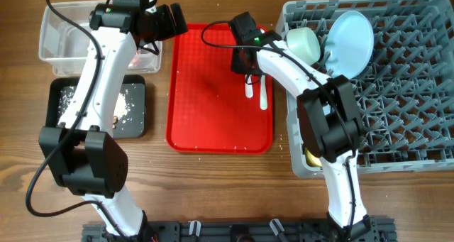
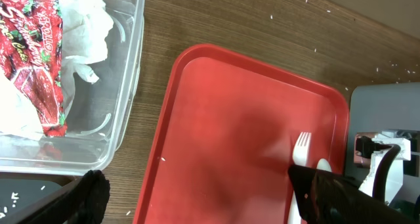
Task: Sort waste into correct bins and load items into the dishwasher rack
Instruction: 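Grasp the white fork with the right gripper and carry it into the rack, then move the right gripper back to the white spoon on the red tray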
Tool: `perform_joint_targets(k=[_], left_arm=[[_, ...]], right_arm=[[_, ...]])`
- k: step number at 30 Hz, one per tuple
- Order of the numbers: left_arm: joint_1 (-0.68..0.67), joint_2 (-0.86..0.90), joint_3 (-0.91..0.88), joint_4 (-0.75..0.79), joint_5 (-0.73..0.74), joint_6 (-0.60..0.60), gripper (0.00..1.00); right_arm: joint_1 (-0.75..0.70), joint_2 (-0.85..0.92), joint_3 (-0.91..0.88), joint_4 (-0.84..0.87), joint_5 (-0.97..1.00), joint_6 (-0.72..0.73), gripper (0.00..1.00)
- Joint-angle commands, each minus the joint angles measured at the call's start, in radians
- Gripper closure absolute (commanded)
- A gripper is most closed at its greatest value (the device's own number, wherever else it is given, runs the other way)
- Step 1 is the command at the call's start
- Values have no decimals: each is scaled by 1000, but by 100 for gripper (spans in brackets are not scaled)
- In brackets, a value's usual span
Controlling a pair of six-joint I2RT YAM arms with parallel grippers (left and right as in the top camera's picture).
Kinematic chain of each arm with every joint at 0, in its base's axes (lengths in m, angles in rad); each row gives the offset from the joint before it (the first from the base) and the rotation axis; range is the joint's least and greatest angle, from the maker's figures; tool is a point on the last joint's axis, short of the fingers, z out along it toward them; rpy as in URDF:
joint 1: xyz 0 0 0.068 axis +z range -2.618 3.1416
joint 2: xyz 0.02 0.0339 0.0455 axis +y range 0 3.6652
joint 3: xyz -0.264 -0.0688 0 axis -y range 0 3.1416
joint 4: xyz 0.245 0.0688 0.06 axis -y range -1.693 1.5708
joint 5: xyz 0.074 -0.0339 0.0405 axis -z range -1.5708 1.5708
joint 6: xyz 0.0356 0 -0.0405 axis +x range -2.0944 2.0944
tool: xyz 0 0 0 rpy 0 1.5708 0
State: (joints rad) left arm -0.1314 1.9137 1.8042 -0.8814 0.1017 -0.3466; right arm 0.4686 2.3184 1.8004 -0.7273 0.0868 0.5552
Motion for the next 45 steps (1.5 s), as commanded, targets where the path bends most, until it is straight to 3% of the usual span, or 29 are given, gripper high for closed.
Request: perform_joint_targets(k=[1, 5, 16, 23, 26, 30, 37, 45], left_arm=[[-1, -11, 14, 3, -2, -6, 0], [-1, -11, 14, 3, -3, -6, 0], [-1, -11, 14, 3, -2, -6, 0], [-1, -11, 14, 3, -2, -6, 0], [-1, -11, 13, 3, -3, -6, 0], [-1, -11, 14, 3, -2, -6, 0], [-1, -11, 14, 3, -2, -6, 0], [-1, -11, 14, 3, -2, -6, 0]], right_arm=[[3, 47, 6, -26, -17, -3, 83], [1, 30, 6, -38, -21, -29, 96], [-7, -276, 6, -170, -42, -137, 96], [-53, -621, 6, -449, -4, -192, 96], [-93, -729, 6, -594, 84, -128, 96], [-200, -814, -15, -769, 275, 105, 96], [-353, -830, -267, -668, 251, 129, 96], [-438, -830, -618, -368, 204, 181, 96]])
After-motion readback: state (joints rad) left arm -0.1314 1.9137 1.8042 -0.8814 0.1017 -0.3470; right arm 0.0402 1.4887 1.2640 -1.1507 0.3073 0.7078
